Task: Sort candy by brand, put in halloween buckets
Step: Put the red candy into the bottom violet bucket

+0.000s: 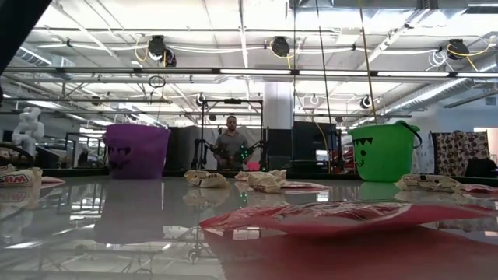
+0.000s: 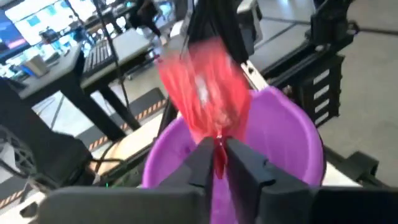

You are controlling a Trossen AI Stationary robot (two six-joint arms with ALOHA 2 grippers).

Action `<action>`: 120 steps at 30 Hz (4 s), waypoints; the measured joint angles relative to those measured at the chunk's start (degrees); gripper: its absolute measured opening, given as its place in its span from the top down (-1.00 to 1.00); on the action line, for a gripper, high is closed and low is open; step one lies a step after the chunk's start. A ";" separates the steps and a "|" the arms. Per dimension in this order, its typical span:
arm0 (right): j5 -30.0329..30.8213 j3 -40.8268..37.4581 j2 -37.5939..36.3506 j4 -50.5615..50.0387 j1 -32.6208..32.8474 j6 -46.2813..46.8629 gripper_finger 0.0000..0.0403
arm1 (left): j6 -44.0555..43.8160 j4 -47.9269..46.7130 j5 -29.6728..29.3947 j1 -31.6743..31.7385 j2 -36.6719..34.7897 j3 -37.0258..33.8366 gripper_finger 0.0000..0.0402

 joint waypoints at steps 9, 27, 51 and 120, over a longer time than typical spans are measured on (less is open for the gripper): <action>0.04 -0.02 0.20 -0.15 0.11 -0.10 0.23 | 0.03 -5.36 -2.25 0.15 -1.56 -0.08 0.13; 16.77 -0.02 0.24 -0.34 -0.37 -15.12 0.23 | -10.24 -60.83 -12.45 0.50 -20.79 -0.02 0.05; 19.36 -0.02 5.18 0.05 -5.77 -21.62 0.23 | -51.48 -79.95 -12.00 0.54 -58.05 -49.56 0.31; 11.40 -0.04 8.57 3.31 -11.27 -27.81 0.23 | -63.00 8.59 -6.68 13.71 -61.22 -75.10 0.99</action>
